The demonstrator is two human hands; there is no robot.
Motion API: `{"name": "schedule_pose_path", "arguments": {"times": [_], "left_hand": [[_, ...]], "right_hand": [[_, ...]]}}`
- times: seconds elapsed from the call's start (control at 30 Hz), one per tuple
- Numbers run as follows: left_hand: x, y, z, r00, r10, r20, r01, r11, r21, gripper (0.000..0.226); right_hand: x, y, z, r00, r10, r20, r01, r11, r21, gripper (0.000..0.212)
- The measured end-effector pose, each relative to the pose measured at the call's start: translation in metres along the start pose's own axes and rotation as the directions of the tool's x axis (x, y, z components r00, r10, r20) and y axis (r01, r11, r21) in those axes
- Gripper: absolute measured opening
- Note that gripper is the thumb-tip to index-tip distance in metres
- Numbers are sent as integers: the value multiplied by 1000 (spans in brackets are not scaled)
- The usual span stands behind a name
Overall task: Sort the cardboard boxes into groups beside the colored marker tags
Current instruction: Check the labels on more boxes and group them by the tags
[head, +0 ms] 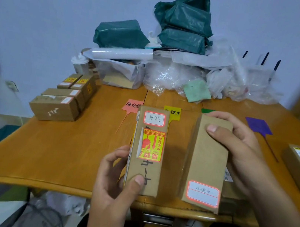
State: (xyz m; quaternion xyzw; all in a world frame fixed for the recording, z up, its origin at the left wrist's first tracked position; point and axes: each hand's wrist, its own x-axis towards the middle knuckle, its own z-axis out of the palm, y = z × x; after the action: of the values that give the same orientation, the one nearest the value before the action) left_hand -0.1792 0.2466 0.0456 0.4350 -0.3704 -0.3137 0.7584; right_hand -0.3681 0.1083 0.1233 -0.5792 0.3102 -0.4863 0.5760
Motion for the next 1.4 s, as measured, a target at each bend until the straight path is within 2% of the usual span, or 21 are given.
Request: {"name": "schedule_pose_path", "arguments": {"times": [0.13, 0.2, 0.3, 0.37, 0.43, 0.5, 0.57, 0.63, 0.67, 0.7, 0.73, 0.77, 0.8, 0.83, 0.97, 1.2, 1.27, 1.33, 1.4], "left_hand": [[-2, -3, 5, 997, -77, 18, 77, 997, -7, 66], [-3, -2, 7, 995, -90, 39, 90, 996, 8, 68], [-6, -4, 8, 990, -118, 80, 115, 992, 48, 54], [-2, -7, 4, 988, -148, 48, 144, 986, 88, 38], [5, -6, 1, 986, -161, 37, 156, 981, 113, 41], [13, 4, 0, 984, -140, 108, 123, 981, 150, 51], [35, 24, 2, 954, -200, 224, 144, 960, 241, 51], [58, 39, -4, 838, -360, 410, 156, 878, 453, 43], [71, 39, -7, 820, -389, 421, 183, 874, 451, 31], [85, 38, -6, 826, -333, 455, 129, 897, 423, 26], [90, 42, -3, 850, -273, 450, 86, 915, 393, 30], [94, 48, 8, 890, -278, 361, 157, 931, 331, 39], [93, 53, 12, 903, -254, 346, 174, 954, 246, 41], [94, 59, 16, 909, -219, 354, 163, 970, 183, 37], [104, 76, 36, 915, -215, 340, 148, 966, 212, 29], [117, 82, 43, 879, -261, 399, 117, 930, 349, 51], [118, 77, 42, 880, -260, 397, 108, 925, 365, 48], [117, 69, 38, 878, -272, 394, 129, 927, 353, 41], [113, 58, 35, 861, -308, 404, 202, 938, 283, 43]], "right_hand": [[-8, 2, -11, 998, 44, -53, -42, 999, 27, 25], [-14, 2, -19, 997, 53, -49, -52, 998, 30, 26], [-23, -3, -34, 994, 67, -80, -62, 996, 63, 26], [-27, -9, -43, 987, 88, -136, -70, 989, 132, 22], [-31, -12, -53, 978, 112, -179, -85, 985, 149, 17], [-34, -14, -59, 974, 130, -187, -104, 985, 139, 15], [-38, -17, -61, 979, 144, -144, -130, 986, 101, 19], [-41, -19, -64, 992, 124, -32, -124, 992, 6, 31], [-44, -20, -63, 993, 107, 44, -104, 993, -57, 36], [-48, -20, -62, 988, 95, 124, -80, 990, -120, 42], [-52, -20, -59, 978, 88, 188, -55, 983, -174, 48], [-56, -18, -55, 971, 79, 227, -29, 976, -215, 53], [-59, -16, -51, 970, 65, 234, -10, 973, -231, 54], [-62, -13, -47, 975, 50, 217, -2, 976, -219, 53], [-70, -3, -36, 990, 80, 113, -72, 995, -68, 39], [-70, -3, -38, 989, 116, 89, -108, 991, -82, 36], [-72, -4, -42, 986, 123, 116, -112, 989, -97, 42], [-76, -7, -47, 988, 121, 100, -111, 989, -96, 51], [-79, -15, -55, 995, 96, -6, -96, 995, -1, 44]]}}
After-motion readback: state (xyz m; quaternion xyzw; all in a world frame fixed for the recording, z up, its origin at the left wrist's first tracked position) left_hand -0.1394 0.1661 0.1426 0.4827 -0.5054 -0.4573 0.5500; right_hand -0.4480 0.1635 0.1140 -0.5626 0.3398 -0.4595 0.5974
